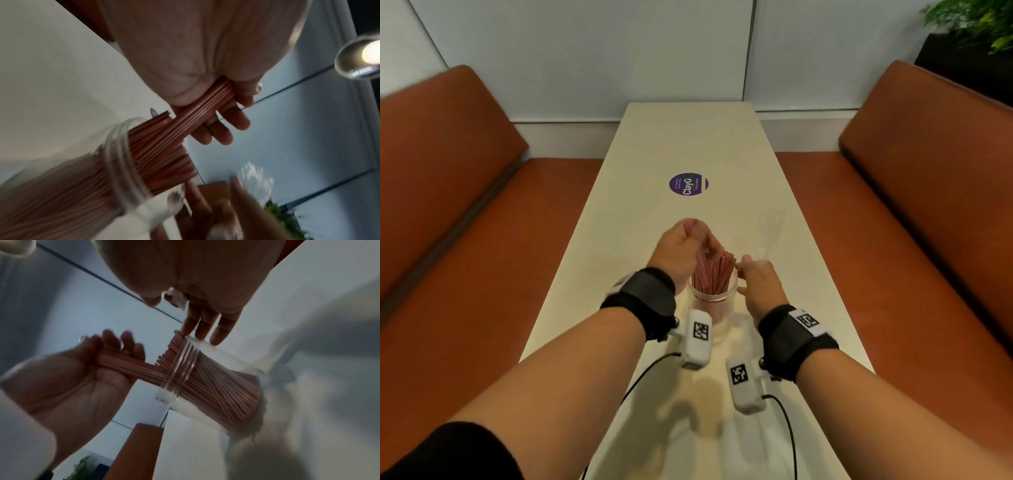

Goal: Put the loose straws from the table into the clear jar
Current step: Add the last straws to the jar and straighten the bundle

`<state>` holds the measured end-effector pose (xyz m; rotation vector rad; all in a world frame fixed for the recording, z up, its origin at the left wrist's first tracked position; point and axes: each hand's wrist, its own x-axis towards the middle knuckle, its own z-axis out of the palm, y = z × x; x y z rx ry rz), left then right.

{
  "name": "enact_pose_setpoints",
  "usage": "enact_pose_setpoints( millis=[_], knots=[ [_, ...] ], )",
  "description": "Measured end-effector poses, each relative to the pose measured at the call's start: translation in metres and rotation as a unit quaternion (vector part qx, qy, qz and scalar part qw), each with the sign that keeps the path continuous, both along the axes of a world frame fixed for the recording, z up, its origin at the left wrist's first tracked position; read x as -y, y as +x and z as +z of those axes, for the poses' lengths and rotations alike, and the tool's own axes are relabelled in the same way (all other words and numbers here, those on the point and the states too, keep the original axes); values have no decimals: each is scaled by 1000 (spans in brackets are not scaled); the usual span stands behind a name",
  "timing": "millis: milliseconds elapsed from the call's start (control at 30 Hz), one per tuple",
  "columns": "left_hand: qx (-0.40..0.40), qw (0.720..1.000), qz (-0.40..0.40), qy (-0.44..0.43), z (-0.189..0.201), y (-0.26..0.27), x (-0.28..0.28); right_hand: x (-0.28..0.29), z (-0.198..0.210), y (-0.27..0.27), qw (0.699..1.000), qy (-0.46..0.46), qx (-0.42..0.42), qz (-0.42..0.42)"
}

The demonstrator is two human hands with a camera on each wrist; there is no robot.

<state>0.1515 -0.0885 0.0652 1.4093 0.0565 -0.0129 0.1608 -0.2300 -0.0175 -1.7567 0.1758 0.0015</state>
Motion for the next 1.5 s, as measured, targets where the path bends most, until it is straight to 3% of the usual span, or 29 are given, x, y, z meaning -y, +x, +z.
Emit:
enact_pose_setpoints(
  millis=[100,267,367,467,533,667,733,900,1000,1133,1300,1333,1433,1500],
  knots=[
    [-10,993,-65,100,-16,0,7,-5,-24,18,995,-84,-1,49],
    [-52,986,-60,143,-29,3,7,-5,-37,11,997,-41,10,59],
    [4,964,-34,262,-28,4,4,-7,-44,11,999,-22,-5,38],
    [93,944,31,315,-25,-2,-3,-6,-50,12,999,-22,-17,43],
    [132,913,44,383,-27,-4,-6,-5,-49,10,999,-20,-18,37],
    [101,797,-89,589,-41,5,-1,-6,-43,8,999,-21,-19,33],
    [91,767,-100,627,-45,15,5,-4,-40,7,999,-12,-26,30],
    [35,775,-105,622,-45,36,12,-4,-51,11,999,-6,2,52],
    [82,760,-96,637,-45,36,15,-5,-48,10,998,-5,-7,59],
    [86,772,-109,620,-49,38,18,-4,-43,7,998,-19,6,60],
    [92,736,-111,662,-44,36,15,-1,-27,-3,999,-32,-8,42],
    [102,757,-91,639,-38,33,14,1,-22,-8,1000,-26,-3,16],
    [166,869,51,463,-13,13,9,8,5,-23,998,16,60,-29],
    [173,904,109,375,0,-9,8,6,24,-29,996,39,85,-1]
  ],
)
